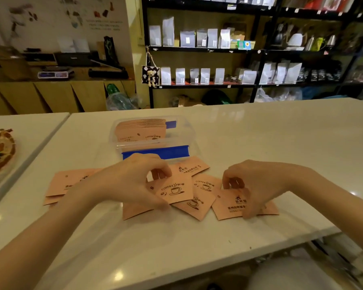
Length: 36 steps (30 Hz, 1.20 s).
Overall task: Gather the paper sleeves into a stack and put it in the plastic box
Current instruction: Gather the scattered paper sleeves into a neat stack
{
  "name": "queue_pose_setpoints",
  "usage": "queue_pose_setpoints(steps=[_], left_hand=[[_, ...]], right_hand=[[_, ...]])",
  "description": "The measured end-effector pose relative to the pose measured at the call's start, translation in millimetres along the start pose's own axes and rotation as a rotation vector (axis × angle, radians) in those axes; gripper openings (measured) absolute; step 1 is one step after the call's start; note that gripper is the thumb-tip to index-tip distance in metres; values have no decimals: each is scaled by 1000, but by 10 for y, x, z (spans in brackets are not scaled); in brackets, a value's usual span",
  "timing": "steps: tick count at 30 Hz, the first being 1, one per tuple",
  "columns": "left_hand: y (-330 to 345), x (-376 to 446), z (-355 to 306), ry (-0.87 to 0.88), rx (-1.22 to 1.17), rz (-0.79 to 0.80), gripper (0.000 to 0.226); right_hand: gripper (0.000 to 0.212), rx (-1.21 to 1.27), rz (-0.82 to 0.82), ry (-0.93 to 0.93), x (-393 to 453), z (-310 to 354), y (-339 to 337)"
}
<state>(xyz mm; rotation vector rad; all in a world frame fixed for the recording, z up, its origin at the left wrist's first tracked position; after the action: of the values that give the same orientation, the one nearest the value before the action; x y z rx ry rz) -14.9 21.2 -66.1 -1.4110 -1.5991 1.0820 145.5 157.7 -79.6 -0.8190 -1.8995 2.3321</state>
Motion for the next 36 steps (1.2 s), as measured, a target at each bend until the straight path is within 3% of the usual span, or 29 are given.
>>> queue_pose_setpoints(steps=[11,16,21,25,29,33,36], left_hand=[[-501,-312,401,-105,-142,-259,57],[-699,-420,464,-127,-346,-392,55],[-884,-540,575,-199,-450,-535,36],[-858,-597,827,-346,-199,-449,54],[-659,-611,1093,-420,46,-257,62],[-479,-636,1233,-429,43,-182,66],[-438,-683,1261,-441,-33,-247,72]], right_hand=[[61,-200,-138,159,-24,-282,-353],[58,-38,-321,10,112,-10,-781],[57,67,-343,-161,454,479,-941],[54,165,-373,-256,686,739,-1091],[56,187,-383,-337,903,1077,-1117],[50,194,-384,-427,1093,1490,-1063],[52,190,-359,-497,1219,1776,-979]])
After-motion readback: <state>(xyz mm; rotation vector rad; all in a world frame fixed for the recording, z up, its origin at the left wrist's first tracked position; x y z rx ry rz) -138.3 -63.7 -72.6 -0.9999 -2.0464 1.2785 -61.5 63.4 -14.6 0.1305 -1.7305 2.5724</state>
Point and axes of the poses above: each hand's wrist, its own x-axis towards the middle knuckle, its own y-axis out of the palm, z = x × y, the point moved 5 cm from there along x, towards the middle knuckle, and after that the axes turned 4 degrees about -z, right-handed, at the moved point
